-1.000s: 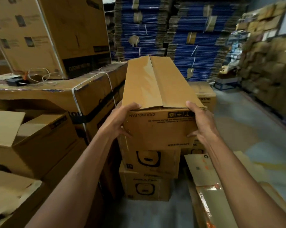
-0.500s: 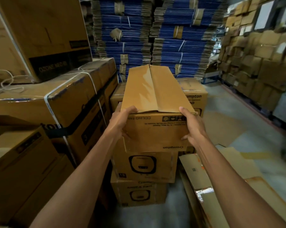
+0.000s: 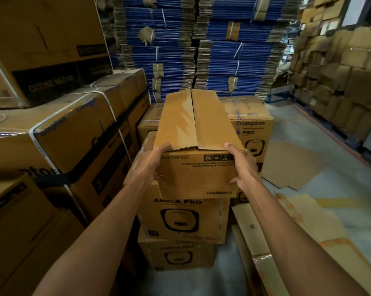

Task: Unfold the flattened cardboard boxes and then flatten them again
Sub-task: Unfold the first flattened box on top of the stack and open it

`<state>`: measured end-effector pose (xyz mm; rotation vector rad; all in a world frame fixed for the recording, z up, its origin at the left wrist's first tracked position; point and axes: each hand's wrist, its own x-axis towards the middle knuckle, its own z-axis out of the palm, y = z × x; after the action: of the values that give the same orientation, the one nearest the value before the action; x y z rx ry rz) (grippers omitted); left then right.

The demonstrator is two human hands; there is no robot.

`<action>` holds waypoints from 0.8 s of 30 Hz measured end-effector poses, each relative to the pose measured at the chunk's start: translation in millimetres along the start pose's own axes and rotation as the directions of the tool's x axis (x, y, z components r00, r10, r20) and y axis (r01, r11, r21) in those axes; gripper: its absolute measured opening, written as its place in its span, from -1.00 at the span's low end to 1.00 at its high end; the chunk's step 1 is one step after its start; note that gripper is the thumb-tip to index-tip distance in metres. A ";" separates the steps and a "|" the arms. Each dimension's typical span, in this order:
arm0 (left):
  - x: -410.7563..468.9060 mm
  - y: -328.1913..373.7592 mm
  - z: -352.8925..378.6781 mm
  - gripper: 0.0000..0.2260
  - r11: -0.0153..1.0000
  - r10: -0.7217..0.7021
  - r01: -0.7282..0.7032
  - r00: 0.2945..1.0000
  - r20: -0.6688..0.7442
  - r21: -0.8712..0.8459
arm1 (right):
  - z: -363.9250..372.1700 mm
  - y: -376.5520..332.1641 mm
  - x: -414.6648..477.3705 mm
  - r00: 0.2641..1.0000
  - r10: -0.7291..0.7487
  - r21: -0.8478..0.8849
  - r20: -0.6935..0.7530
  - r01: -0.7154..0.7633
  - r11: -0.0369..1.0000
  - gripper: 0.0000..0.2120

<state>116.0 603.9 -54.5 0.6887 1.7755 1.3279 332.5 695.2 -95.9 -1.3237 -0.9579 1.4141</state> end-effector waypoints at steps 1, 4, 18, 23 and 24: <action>6.4 -2.0 0.5 -0.46 1.000 0.002 -0.002 1.000 0.005 -0.006 | 2.4 2.0 4.9 1.000 0.000 -0.001 -0.005 0.000 1.000 -0.12; 20.1 -5.5 0.1 -0.39 1.000 0.007 -0.007 1.000 0.021 -0.015 | 12.3 4.3 15.0 1.000 -0.015 -0.002 -0.021 0.015 1.000 -0.21; 16.0 29.5 13.4 -0.24 0.388 0.566 -0.456 0.804 0.184 0.801 | 27.1 88.0 -3.0 0.949 0.023 0.290 -0.315 0.074 0.954 -0.48; 26.5 34.3 47.4 -0.11 0.094 0.599 -0.653 0.640 0.481 0.751 | 41.5 143.0 -20.2 0.942 0.334 0.528 0.041 -0.304 0.793 -0.39; 29.3 33.8 52.2 -0.09 0.052 0.583 -0.659 0.630 0.512 0.751 | 44.7 145.1 -20.1 0.933 0.340 0.570 0.113 -0.341 0.747 -0.34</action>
<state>143.2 664.6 -37.1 2.3845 2.1548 0.5337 270.1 642.0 -225.2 -1.0459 -0.2207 1.8025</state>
